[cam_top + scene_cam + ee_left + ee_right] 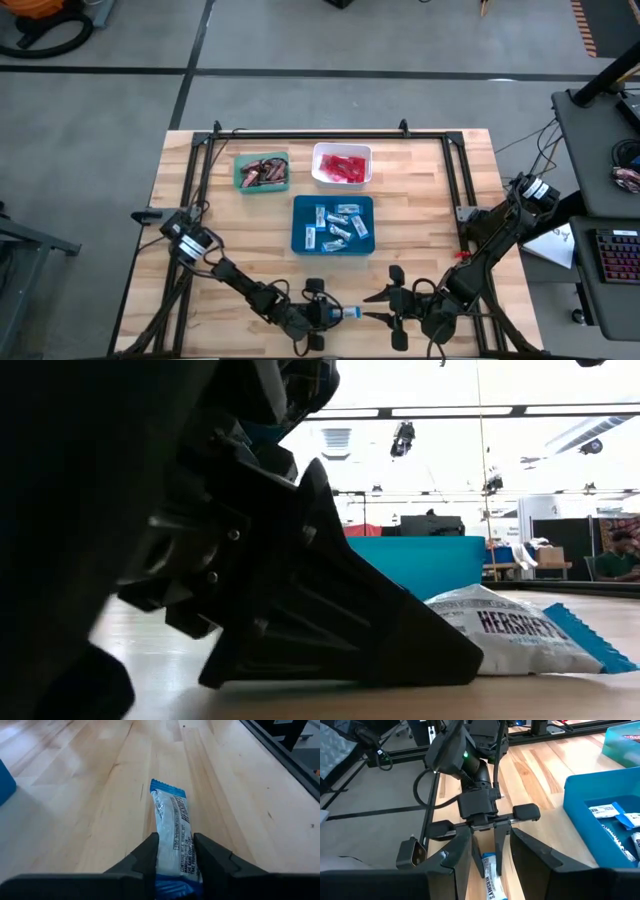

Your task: Sort candy

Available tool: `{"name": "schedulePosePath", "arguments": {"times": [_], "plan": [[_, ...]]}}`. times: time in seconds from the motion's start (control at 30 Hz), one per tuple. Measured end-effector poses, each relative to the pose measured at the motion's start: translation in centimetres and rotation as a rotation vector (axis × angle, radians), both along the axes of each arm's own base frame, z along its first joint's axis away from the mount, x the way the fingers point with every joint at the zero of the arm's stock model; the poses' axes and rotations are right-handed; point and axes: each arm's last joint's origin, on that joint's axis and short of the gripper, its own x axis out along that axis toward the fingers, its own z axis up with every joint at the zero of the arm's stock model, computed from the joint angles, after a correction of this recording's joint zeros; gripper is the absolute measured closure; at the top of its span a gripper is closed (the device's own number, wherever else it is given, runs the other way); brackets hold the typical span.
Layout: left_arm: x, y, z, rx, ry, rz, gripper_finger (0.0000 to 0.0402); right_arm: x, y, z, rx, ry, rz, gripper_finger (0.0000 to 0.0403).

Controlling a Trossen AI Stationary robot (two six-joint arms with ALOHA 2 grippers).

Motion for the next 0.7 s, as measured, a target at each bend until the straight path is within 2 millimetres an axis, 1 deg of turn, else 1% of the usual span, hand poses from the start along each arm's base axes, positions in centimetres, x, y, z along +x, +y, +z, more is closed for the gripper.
{"name": "schedulePosePath", "arguments": {"times": [0.07,0.23,0.37,0.47,0.7], "plan": [[-0.1,-0.2,0.5,0.004,-0.009,-0.008,0.0305,0.0,0.0,0.0,0.000,0.000,0.000,0.0275],[-0.3,-0.3,2.8,0.066,-0.026,-0.042,0.0301,0.0,0.0,0.0,-0.001,0.001,0.000,0.0275],[-0.5,0.1,5.3,0.126,-0.028,-0.066,0.0308,0.0,0.0,0.0,-0.001,0.001,0.000,0.0275],[-1.0,0.5,7.3,0.162,-0.011,-0.076,0.0308,0.0,0.0,0.0,-0.001,0.001,0.000,0.0275],[-2.6,2.4,10.0,0.263,0.092,-0.080,0.0308,0.0,0.0,0.0,-0.004,0.002,0.001,0.0275]]}}
